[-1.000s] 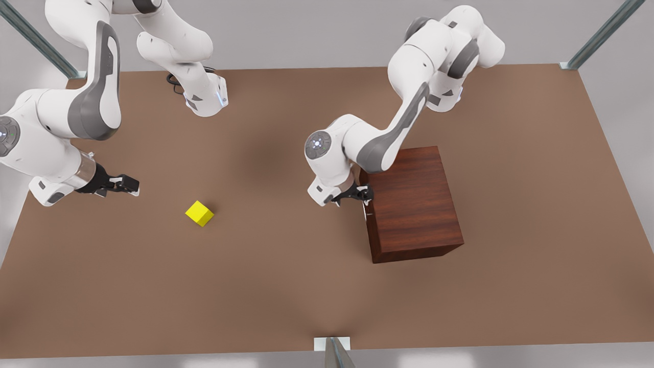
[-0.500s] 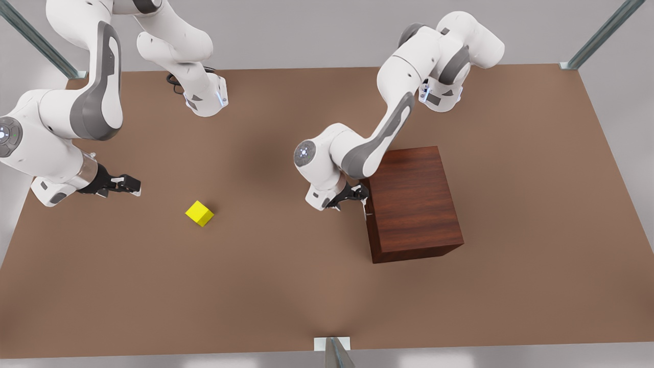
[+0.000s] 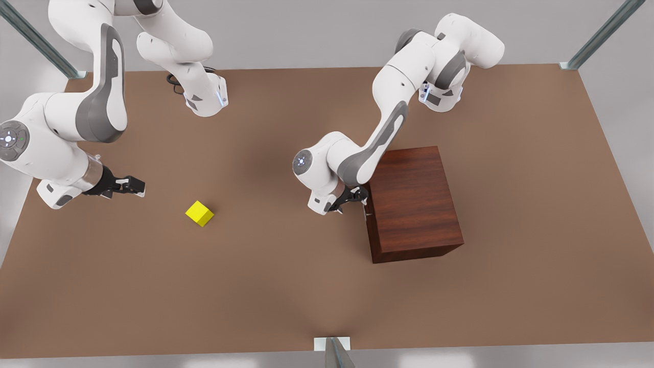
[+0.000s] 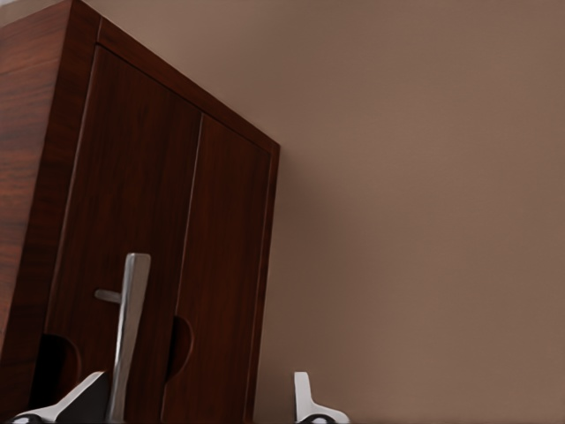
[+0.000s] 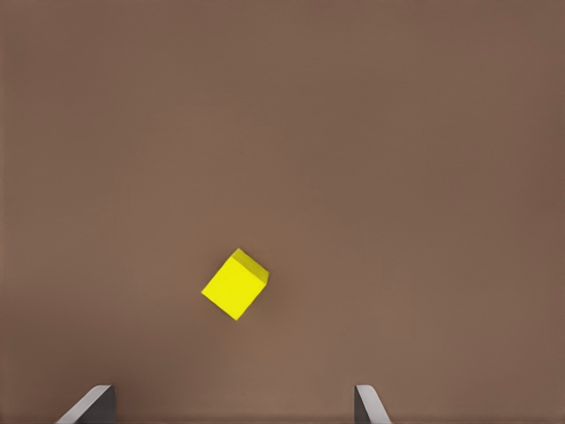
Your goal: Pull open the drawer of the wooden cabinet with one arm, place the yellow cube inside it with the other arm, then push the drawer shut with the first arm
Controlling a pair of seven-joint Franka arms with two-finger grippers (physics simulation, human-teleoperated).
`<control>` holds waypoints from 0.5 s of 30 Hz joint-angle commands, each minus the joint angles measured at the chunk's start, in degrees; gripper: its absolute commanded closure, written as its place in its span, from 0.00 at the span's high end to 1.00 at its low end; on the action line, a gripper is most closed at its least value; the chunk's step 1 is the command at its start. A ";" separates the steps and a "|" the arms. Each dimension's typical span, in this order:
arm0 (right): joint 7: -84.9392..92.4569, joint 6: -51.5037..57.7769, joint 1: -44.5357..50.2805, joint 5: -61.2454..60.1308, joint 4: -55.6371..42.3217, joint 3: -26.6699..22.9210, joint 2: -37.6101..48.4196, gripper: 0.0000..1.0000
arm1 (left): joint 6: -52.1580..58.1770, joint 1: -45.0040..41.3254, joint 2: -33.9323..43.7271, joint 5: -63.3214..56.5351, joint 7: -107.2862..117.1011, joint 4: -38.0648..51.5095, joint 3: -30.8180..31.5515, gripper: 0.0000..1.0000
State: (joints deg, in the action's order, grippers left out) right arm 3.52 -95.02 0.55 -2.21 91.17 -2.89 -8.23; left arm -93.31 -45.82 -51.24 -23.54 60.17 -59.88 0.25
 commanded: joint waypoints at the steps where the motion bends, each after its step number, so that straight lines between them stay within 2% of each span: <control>1: -0.10 0.01 -0.02 0.01 -0.03 -0.01 0.06 1.00 | -0.20 -0.06 -0.09 -0.19 6.62 0.03 0.02 1.00; 15: -0.10 0.01 -0.02 -0.07 -0.03 -0.01 0.06 1.00 | -3.98 -0.06 -0.62 0.25 6.89 0.29 0.46 1.00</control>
State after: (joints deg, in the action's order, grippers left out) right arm 3.45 -95.03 0.53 -2.21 91.17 -2.89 -8.23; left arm -96.45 -45.90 -51.96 -23.40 63.80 -59.66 0.66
